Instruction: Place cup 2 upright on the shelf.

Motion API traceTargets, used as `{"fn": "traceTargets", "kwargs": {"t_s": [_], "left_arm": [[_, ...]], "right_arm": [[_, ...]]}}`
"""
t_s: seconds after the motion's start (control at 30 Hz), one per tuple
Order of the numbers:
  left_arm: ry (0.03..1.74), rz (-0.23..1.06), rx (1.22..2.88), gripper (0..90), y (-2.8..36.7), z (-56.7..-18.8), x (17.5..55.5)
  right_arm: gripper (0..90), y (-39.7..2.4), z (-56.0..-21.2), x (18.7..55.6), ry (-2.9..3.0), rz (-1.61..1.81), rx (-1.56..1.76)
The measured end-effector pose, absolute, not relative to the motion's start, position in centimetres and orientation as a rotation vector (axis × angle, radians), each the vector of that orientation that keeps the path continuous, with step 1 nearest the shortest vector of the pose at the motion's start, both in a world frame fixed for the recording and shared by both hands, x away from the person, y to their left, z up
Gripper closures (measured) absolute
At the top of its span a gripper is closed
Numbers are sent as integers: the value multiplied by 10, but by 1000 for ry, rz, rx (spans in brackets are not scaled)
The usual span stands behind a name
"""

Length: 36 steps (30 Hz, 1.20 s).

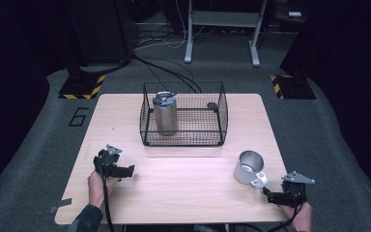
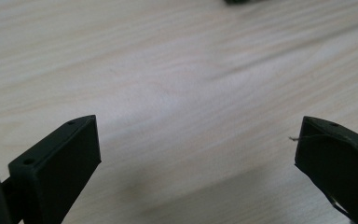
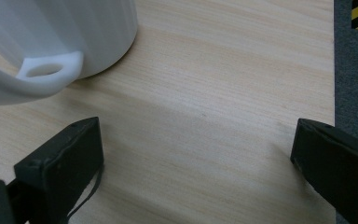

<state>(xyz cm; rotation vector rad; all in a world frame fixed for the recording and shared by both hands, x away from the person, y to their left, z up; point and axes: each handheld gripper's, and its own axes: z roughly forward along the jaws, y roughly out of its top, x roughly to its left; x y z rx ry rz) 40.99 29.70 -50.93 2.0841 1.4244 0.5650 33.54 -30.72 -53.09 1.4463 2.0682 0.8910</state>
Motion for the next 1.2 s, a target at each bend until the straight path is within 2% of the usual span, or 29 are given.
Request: {"fn": "traceTargets", "kwargs": {"t_s": [0.17, 0.4, 0.83, 1.2], "left_arm": [[1444, 523, 2070, 1, 298, -523, 408], [1381, 598, 1975, 0, 298, -532, 403], [1376, 599, 1980, 0, 297, -532, 403], [1375, 600, 1979, 3, 297, -532, 403]], "right_arm": [[0, -308, -531, 336, 2069, 885, 1452], [1, -306, -531, 334, 2056, 875, 1454], [0, -308, -523, 332, 2104, 917, 1470], [5, -302, -483, 320, 2134, 966, 1440]]}}
